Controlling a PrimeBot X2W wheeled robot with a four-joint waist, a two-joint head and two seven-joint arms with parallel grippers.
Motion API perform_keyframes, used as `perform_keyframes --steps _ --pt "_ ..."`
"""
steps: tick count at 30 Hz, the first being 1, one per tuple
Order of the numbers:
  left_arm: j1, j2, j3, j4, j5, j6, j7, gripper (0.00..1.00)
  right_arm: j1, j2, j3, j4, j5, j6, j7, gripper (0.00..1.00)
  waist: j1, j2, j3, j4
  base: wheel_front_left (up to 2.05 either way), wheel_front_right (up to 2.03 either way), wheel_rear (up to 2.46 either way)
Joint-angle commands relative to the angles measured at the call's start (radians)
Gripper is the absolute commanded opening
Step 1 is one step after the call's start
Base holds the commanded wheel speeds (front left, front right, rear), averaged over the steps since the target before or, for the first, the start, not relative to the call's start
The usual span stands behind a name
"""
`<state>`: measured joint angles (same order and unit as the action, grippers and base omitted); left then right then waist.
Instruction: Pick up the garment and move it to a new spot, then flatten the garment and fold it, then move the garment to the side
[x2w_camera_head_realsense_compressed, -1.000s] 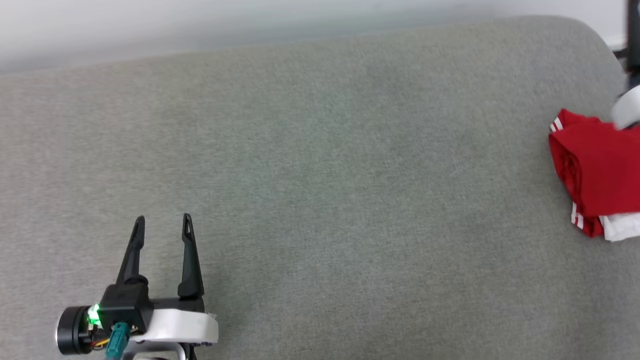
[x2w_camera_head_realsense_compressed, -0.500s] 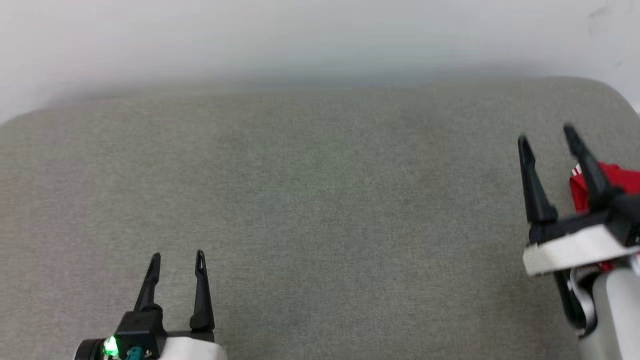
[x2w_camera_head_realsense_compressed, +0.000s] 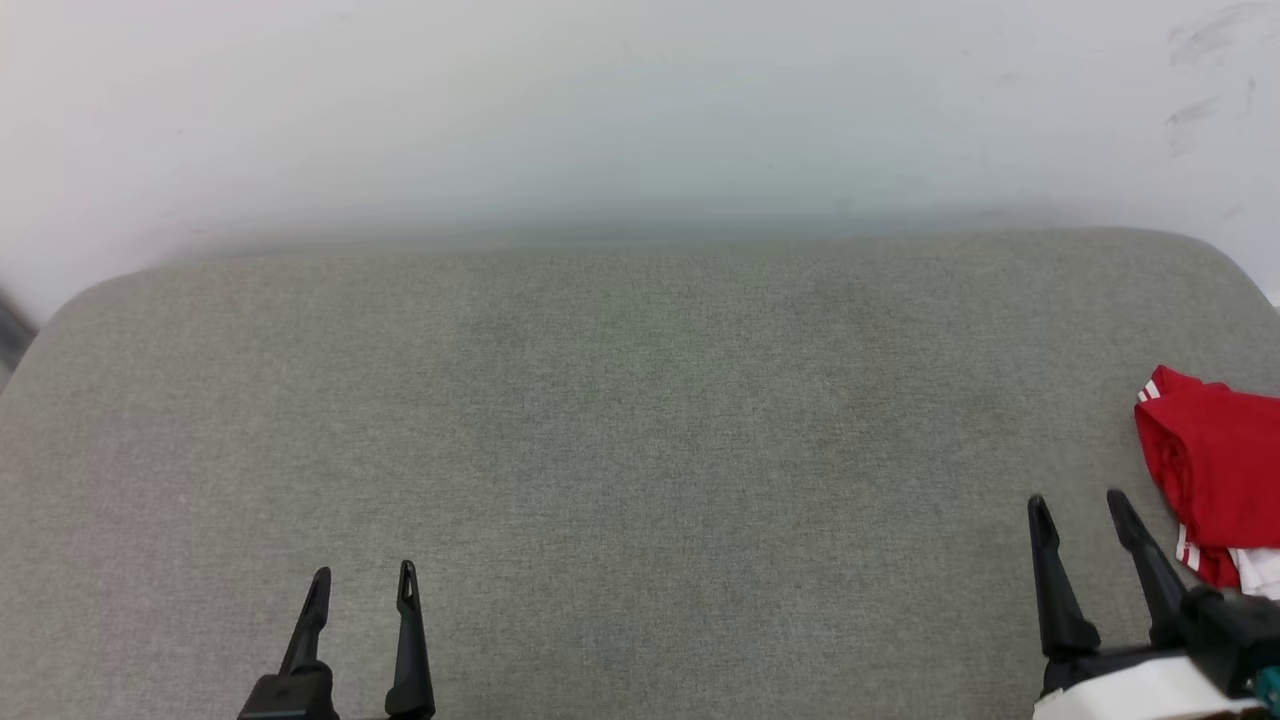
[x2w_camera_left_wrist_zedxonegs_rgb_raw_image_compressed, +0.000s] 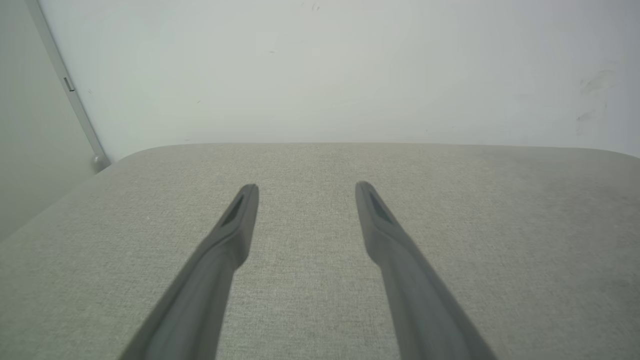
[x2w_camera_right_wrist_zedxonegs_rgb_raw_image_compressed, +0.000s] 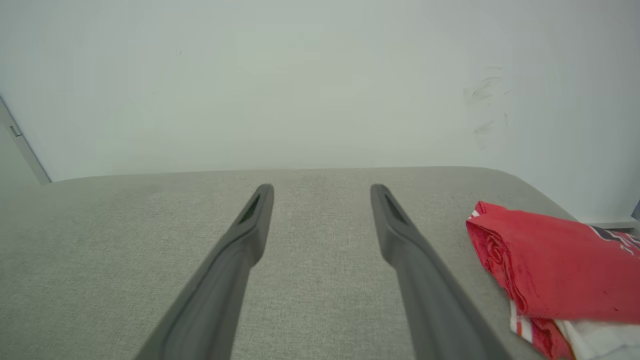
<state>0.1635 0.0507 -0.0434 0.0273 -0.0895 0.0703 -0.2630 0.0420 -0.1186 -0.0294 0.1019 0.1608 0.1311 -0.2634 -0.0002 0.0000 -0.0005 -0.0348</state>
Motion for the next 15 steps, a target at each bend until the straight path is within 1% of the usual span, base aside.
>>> perform_keyframes --steps 1,10,15 --pt "0.018 -0.001 0.002 -0.007 0.000 0.000 -0.002 1.00 0.040 0.017 -0.008 -0.012 0.009 -0.001 -0.001 1.00 0.0002 0.0000 -0.009 -0.002 0.00 0.00 0.00" --pt "0.036 -0.001 0.008 -0.013 0.009 -0.005 -0.002 1.00 0.106 0.047 -0.004 -0.031 0.002 -0.001 -0.001 1.00 0.0002 0.0000 -0.022 -0.008 0.00 0.00 0.00" --pt "0.031 -0.001 0.006 0.001 0.017 -0.007 -0.002 1.00 0.100 0.053 -0.004 -0.022 0.000 -0.001 -0.001 1.00 0.0002 0.0000 -0.020 -0.004 0.00 0.00 0.00"
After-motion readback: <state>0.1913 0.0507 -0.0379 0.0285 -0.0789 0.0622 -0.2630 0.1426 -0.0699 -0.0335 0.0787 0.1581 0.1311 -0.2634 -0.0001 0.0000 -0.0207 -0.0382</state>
